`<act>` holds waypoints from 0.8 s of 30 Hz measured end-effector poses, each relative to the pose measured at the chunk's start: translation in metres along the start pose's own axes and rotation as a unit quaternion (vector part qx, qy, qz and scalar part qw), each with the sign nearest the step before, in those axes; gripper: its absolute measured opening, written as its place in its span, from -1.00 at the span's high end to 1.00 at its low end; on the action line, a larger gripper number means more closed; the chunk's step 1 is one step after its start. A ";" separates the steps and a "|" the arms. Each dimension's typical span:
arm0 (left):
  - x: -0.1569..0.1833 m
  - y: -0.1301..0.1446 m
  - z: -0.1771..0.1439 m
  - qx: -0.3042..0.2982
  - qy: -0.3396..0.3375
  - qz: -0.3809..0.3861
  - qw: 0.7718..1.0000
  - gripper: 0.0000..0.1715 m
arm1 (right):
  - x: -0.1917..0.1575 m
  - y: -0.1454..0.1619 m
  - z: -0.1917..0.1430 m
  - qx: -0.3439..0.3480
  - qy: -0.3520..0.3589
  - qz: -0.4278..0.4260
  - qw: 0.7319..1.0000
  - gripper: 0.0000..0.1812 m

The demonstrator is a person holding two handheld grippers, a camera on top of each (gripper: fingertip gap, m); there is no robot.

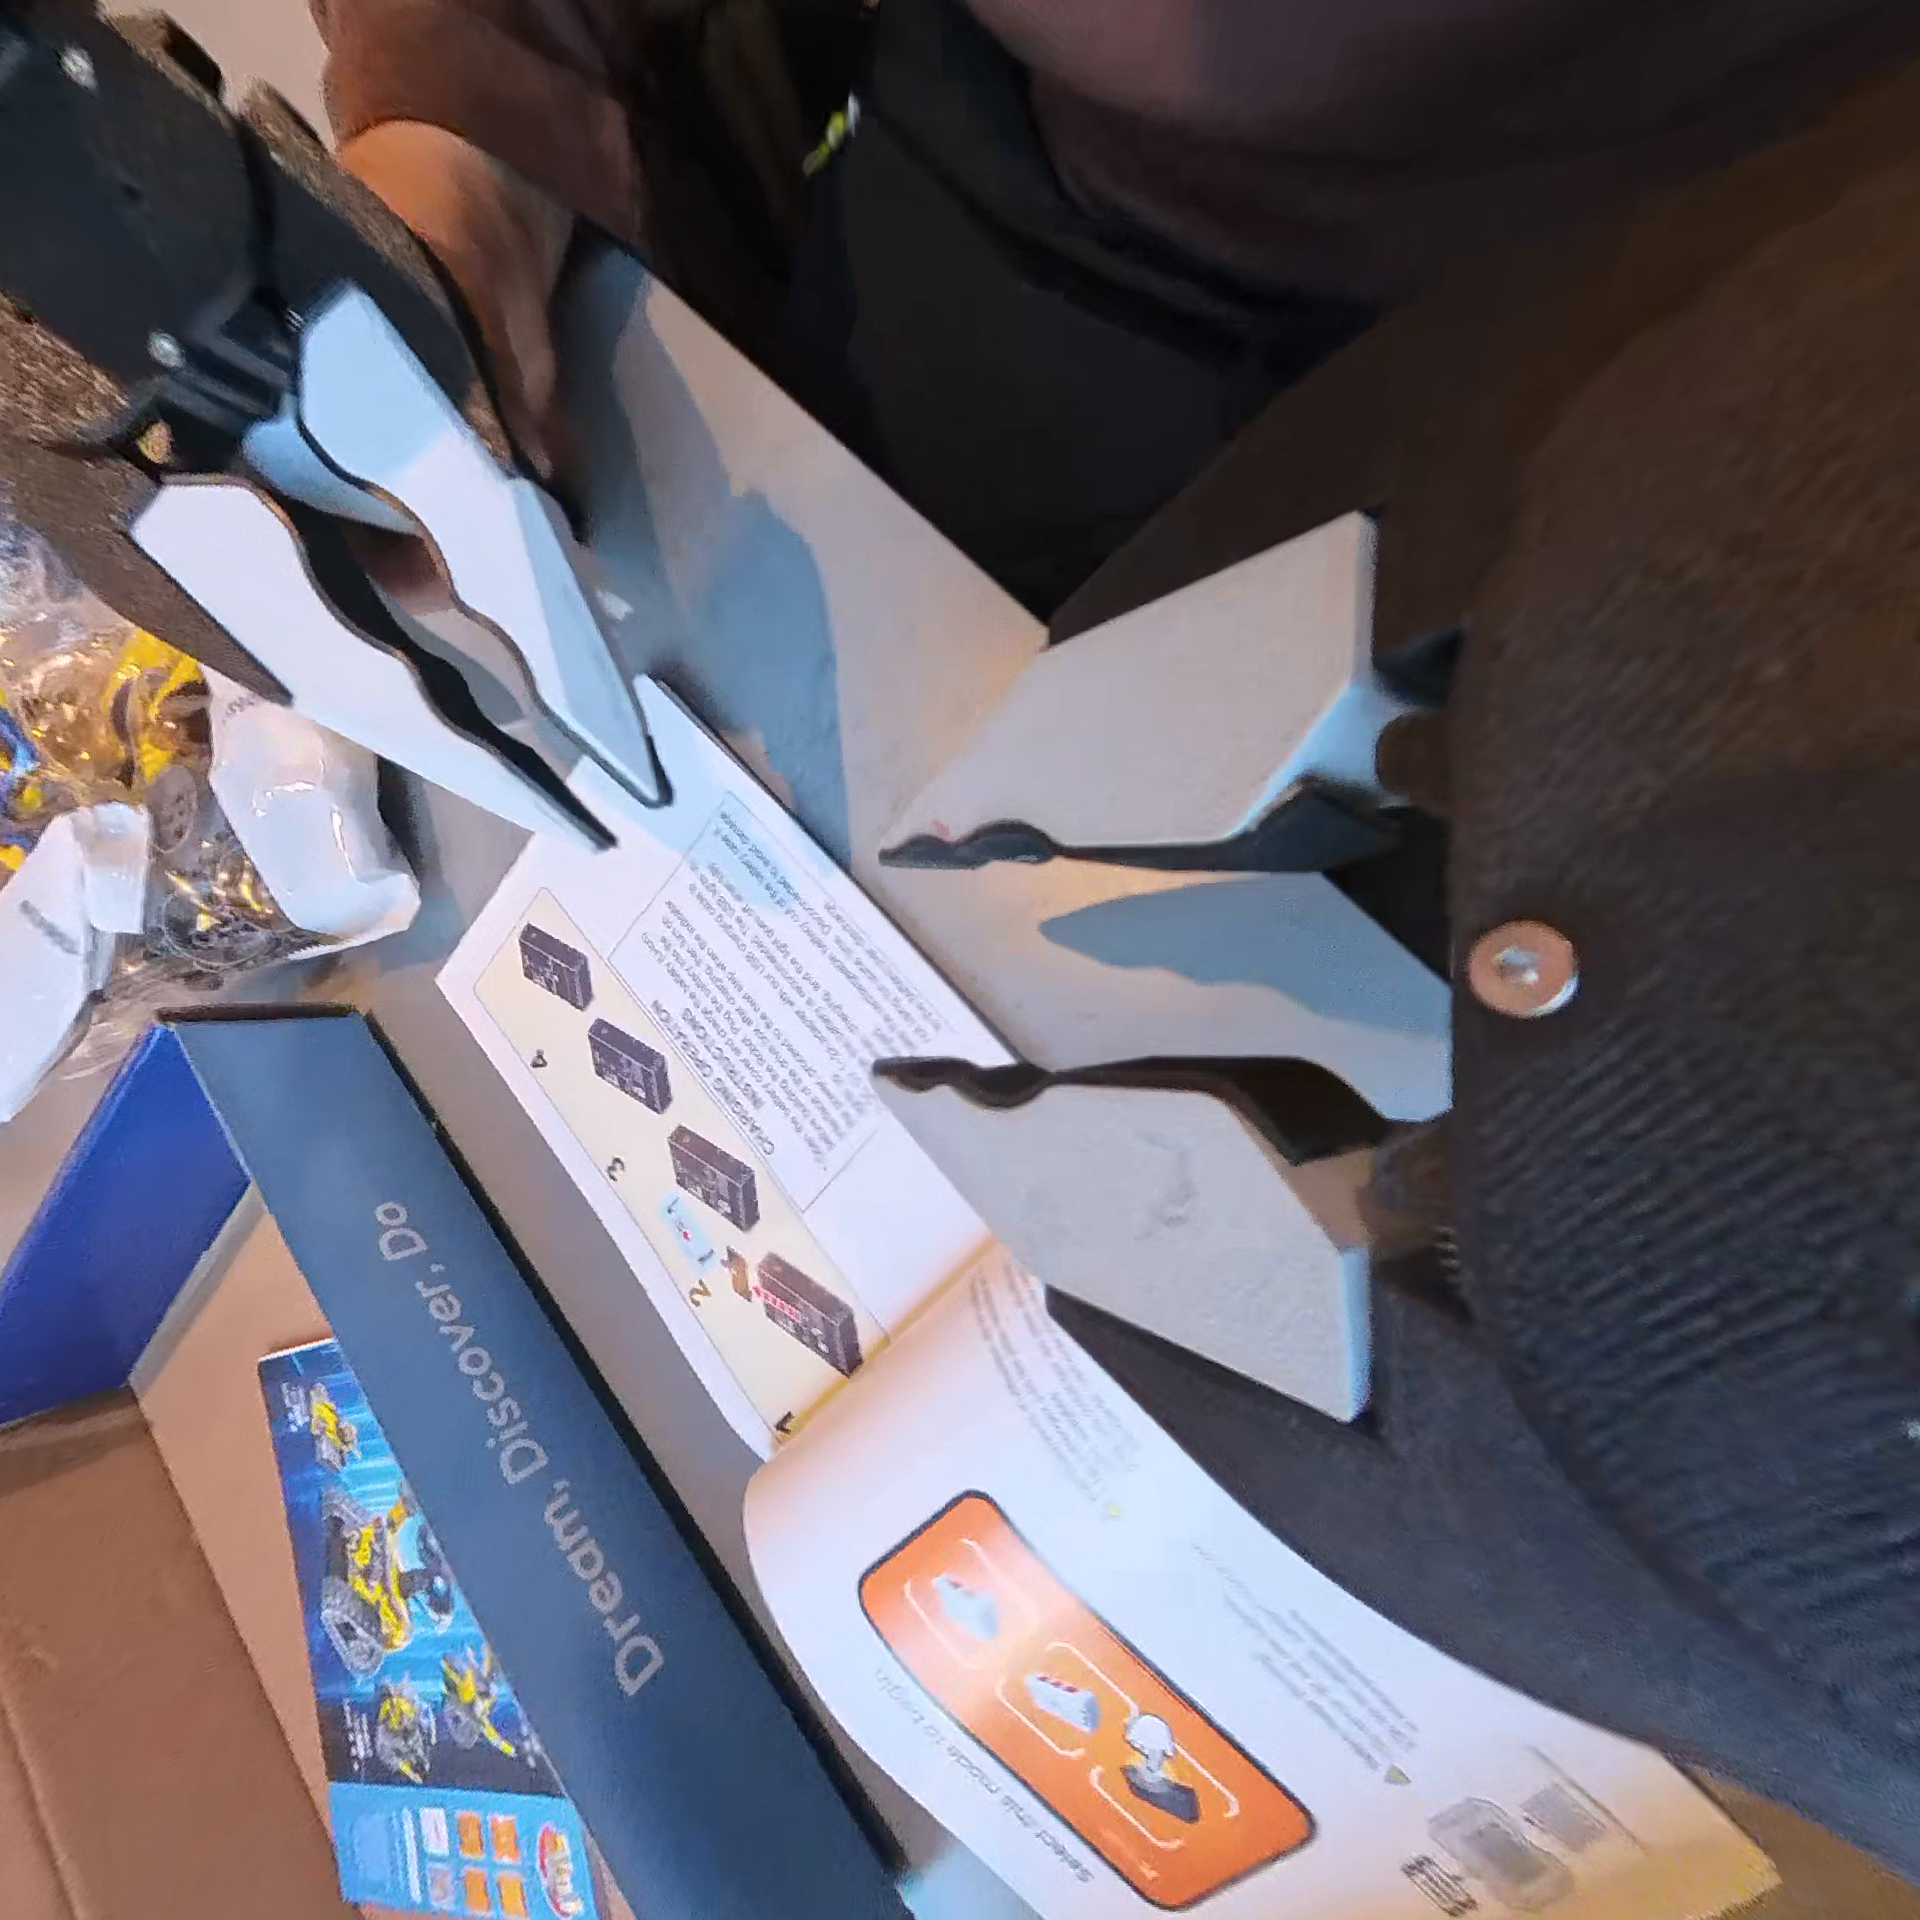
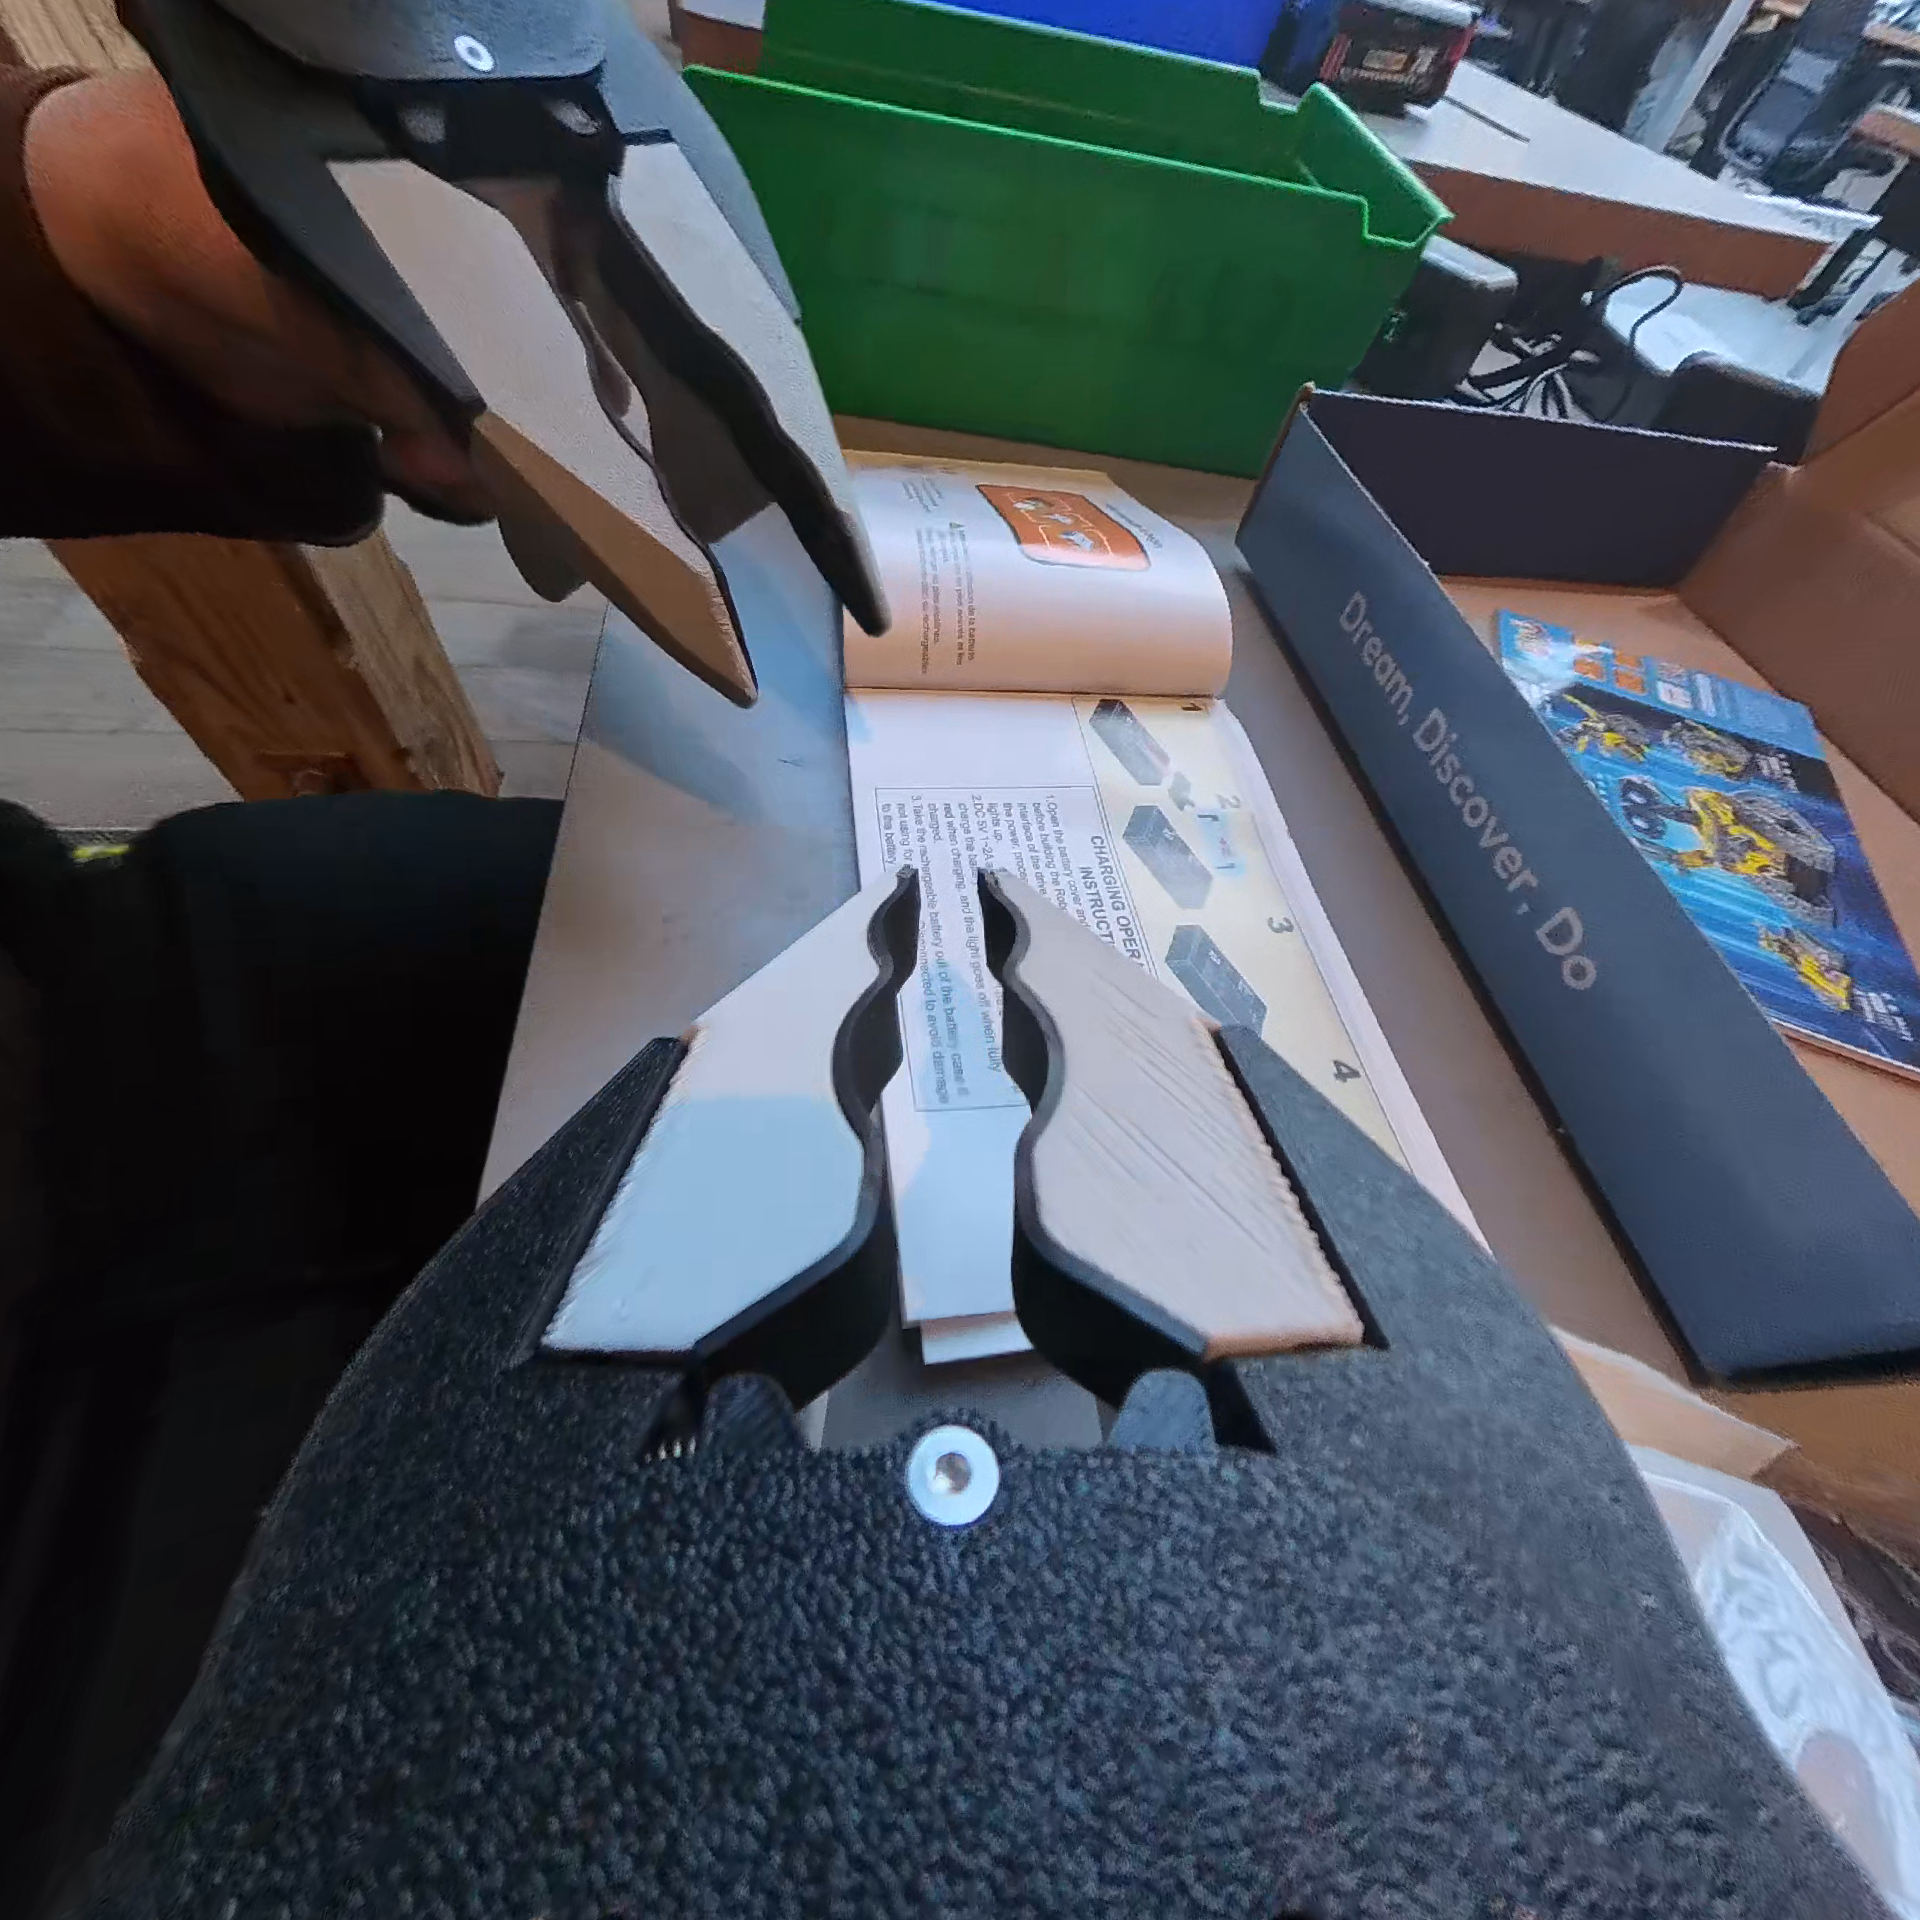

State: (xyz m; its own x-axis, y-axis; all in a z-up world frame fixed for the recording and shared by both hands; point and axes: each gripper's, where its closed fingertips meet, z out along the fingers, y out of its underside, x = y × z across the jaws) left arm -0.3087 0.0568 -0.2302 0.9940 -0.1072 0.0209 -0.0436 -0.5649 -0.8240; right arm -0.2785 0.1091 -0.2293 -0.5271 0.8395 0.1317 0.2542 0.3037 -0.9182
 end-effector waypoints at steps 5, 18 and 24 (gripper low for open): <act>-0.002 -0.006 0.013 0.000 0.003 -0.001 1.000 0.62 | 0.006 -0.001 0.009 -0.002 -0.011 -0.010 1.000 0.87; 0.002 0.029 -0.001 -0.059 -0.043 -0.040 0.997 0.57 | 0.019 0.006 0.008 -0.019 -0.006 -0.002 1.000 0.71; 0.012 0.049 -0.029 -0.067 -0.071 -0.016 0.995 0.55 | 0.017 0.034 -0.011 -0.089 0.036 0.035 0.995 0.53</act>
State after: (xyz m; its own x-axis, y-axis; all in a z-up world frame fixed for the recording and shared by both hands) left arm -0.3021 0.0039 -0.2539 0.9988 0.0242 -0.0432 -0.0158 -0.6714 -0.7409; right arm -0.2699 0.1381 -0.2542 -0.4459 0.8893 0.1013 0.4317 0.3128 -0.8460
